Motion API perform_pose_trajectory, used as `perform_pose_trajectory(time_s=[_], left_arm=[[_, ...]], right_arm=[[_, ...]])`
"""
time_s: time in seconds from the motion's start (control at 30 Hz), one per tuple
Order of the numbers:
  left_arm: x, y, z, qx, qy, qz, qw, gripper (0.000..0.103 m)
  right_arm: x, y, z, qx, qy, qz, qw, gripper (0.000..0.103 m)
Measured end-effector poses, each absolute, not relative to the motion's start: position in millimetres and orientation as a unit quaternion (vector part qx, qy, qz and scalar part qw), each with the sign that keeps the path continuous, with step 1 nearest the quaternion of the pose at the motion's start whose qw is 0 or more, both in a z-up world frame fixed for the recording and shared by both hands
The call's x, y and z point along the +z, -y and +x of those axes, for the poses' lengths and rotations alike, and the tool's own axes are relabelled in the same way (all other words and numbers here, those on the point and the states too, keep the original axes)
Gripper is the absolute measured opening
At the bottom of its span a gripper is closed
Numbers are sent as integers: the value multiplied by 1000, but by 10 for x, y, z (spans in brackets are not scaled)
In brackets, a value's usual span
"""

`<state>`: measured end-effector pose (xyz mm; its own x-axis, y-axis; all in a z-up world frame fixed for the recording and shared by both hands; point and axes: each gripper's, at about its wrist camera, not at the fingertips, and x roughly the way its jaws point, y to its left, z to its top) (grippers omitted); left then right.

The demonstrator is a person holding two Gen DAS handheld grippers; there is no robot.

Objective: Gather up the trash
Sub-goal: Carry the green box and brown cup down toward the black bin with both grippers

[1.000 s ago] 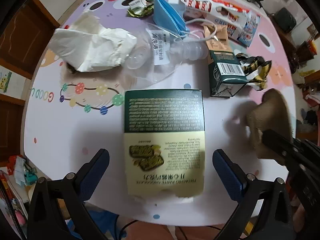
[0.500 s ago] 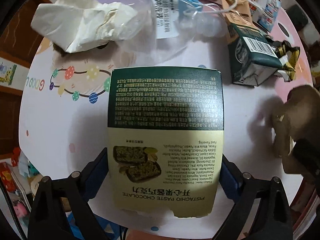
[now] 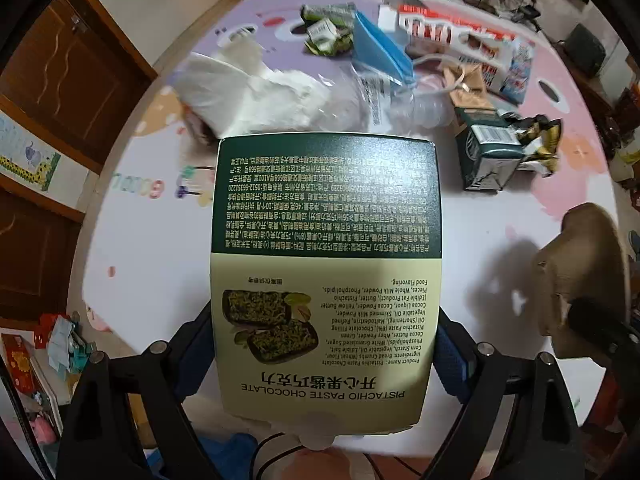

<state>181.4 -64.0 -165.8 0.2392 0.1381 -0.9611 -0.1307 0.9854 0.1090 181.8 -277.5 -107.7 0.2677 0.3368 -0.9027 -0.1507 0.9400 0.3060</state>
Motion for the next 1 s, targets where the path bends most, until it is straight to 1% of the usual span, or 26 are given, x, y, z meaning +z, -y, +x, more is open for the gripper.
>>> perform_pose_trajectory(time_s=[0.3,0.53,0.77,0.9,1.0], left_arm=[[-1061,273,1082,78,-570,24,818,91],[-890,-88,445,53,-548,46,833,91],[-1099,-237,-76,16,-546,65,835,91],[-1376,-306,-306,3,-560,67,826,91],[-1681,-361,-425,-4,-586,55,808,91]], right_arm=[[-815,2401,1307,149,-559,90,811,11],[-693,1965,772,144,-547,94,819,11],[-889,1574,125,133,-548,110,819,11],[-1250,1443,-202,123,-567,136,803,11],[-1591,1372,-371,119,-593,156,781,11]])
